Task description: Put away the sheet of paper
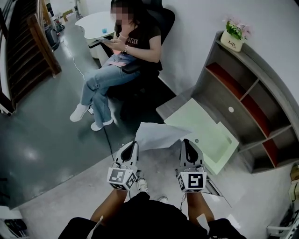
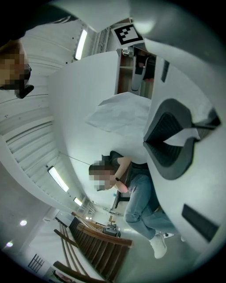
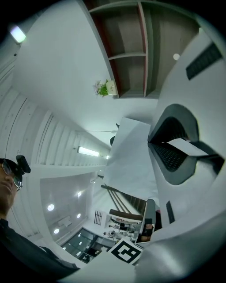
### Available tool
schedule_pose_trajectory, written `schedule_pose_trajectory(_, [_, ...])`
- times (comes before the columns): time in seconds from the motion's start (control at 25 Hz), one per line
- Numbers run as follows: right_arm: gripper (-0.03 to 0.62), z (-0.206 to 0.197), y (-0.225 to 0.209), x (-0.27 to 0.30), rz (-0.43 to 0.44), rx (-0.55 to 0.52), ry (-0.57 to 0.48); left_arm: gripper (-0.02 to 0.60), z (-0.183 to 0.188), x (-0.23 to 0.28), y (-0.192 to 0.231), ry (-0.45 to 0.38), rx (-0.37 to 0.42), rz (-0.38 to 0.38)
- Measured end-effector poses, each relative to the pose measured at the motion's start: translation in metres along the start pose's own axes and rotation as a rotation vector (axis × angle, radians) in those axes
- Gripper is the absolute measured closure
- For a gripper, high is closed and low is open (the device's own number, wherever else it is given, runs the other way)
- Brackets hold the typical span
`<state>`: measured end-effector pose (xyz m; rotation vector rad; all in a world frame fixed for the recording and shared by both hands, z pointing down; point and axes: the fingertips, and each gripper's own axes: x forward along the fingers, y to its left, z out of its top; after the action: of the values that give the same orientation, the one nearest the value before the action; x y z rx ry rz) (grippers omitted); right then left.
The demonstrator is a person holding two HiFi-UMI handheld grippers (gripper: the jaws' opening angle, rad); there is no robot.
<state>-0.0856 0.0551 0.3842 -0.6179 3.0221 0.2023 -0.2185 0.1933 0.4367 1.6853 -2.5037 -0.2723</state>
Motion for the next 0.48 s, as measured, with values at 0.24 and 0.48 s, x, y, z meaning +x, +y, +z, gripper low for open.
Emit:
schedule_pose_trajectory(0.24, [0.577,0.002,0.006,0.016,-0.051,-0.010,0.016,0.575,0.006,0.022,0.017,-0.001,-0.011,-0.053])
schedule_pose_trajectory(0.48, [0.577,0.000,-0.003,0.014,-0.106,-0.036,0.034,0.575,0.006,0.041,0.015,-0.008,0.000,-0.101])
